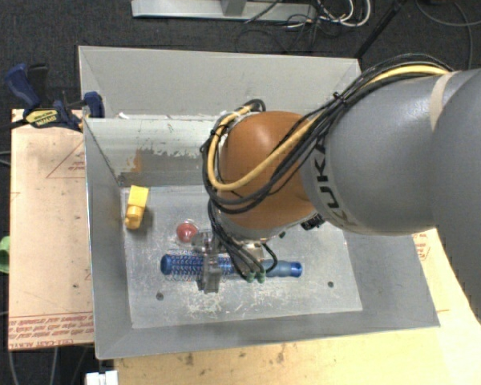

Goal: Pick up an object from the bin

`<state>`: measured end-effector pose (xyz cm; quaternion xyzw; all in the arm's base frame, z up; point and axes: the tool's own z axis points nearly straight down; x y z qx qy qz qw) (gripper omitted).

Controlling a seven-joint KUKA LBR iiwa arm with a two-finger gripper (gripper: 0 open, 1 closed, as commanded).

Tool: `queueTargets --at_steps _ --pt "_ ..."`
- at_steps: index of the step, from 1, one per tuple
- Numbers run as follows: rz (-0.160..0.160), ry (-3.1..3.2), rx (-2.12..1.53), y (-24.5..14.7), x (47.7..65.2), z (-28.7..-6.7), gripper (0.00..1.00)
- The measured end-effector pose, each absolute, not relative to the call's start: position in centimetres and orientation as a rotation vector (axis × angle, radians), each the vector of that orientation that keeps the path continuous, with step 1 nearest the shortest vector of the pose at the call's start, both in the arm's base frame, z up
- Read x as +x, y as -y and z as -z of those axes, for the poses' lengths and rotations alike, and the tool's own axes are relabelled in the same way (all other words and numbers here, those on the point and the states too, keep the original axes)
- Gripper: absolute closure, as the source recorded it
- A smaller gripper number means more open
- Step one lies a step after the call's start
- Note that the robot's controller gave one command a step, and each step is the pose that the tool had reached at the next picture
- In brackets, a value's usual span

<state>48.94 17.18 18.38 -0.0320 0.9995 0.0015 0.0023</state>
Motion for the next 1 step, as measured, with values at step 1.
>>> queueTargets --at_steps 1 --pt "-0.003 -3.139 -0.100 -17.23 48.98 -19.01 1.00"
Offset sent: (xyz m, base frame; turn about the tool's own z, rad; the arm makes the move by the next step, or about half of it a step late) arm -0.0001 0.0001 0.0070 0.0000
